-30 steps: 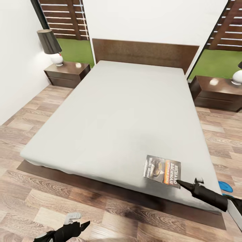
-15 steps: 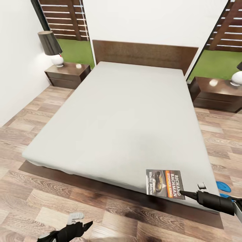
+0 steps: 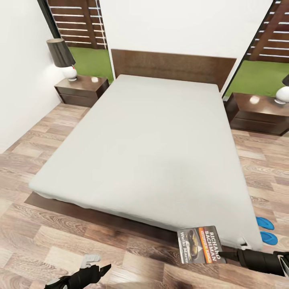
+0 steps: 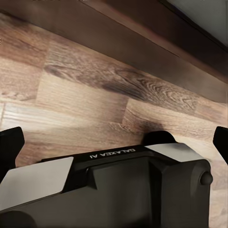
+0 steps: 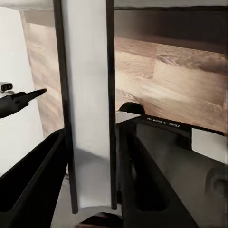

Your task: In the bedroom, move the book from the bed onto either nightstand, and place the two sandals side by side next to the bed.

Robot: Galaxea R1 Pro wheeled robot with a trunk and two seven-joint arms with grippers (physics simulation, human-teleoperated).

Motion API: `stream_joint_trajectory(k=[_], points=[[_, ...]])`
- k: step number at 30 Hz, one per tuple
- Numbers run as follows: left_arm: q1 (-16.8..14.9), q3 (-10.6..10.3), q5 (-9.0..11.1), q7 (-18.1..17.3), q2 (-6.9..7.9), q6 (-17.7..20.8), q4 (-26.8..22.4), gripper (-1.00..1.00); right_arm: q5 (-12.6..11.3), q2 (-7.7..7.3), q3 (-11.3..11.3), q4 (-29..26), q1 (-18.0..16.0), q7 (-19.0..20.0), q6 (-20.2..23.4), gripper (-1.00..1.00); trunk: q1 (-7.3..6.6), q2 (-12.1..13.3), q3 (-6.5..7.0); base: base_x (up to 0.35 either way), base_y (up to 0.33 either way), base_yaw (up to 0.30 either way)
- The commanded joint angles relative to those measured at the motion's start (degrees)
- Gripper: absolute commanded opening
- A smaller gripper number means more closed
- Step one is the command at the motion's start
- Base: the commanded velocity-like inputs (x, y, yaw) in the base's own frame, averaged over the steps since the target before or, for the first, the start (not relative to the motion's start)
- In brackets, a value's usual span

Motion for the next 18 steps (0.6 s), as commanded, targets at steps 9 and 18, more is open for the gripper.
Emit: stream_joint_trajectory(k=[9,18], points=[[-0.02,-0.04,0.64,-0.15,-0.72,0.44,1.05,1.00,0.40,0.11,-0.09,11.38,-0.04,0.10,-16.49,-1.00,0.00,-0.01,-0.03,0.000,0.000,0.249],[-0.02,0.05,0.65,0.00,-2.06,0.00,2.57,1.00,0.67,0.20,-0.03,16.75,-0.04,-0.03,-18.44,-1.00,0.00,-0.01,-0.03,0.000,0.000,0.283]])
